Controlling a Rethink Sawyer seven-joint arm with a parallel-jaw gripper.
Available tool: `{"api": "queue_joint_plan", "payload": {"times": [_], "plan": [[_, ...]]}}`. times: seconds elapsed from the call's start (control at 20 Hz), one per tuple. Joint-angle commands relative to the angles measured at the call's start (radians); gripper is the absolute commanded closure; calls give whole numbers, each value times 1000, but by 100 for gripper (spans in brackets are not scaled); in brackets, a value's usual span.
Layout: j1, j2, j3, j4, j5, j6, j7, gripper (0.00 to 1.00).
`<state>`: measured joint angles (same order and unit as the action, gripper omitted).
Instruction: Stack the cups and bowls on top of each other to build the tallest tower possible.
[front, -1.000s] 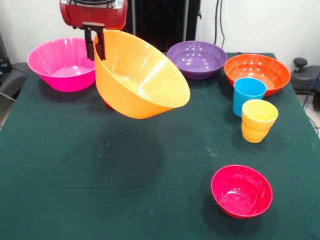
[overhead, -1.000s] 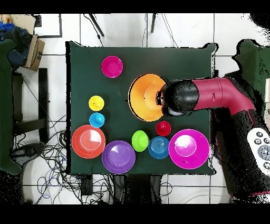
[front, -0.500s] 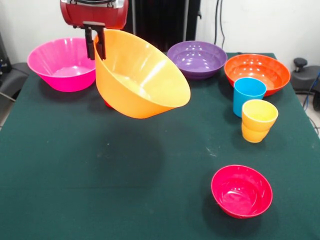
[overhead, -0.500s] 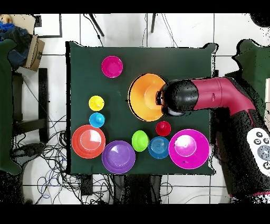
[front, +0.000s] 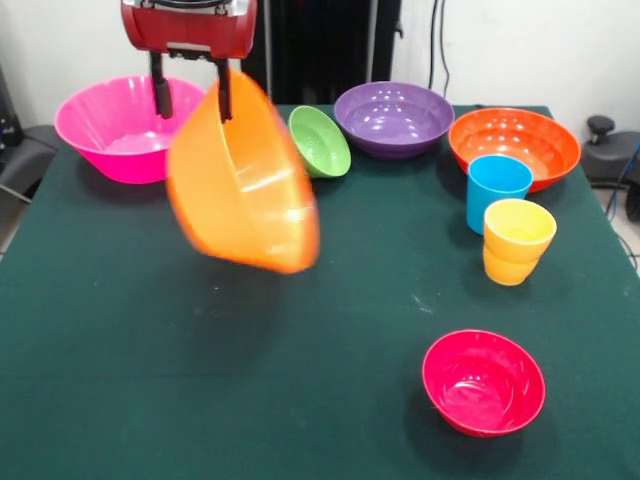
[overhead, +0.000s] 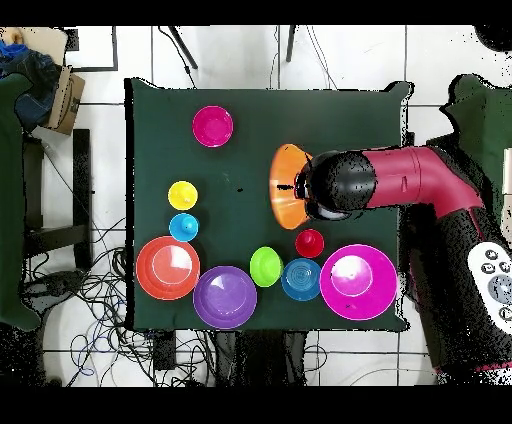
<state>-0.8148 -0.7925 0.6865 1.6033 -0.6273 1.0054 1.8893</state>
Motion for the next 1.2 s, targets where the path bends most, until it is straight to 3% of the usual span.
{"api": "queue_joint_plan", "payload": {"times": [0.05,1.2], "plan": [[38,3,-35,38,-9,-9,-57,0],[39,2,-27,32,-12,0,-83,0]]}}
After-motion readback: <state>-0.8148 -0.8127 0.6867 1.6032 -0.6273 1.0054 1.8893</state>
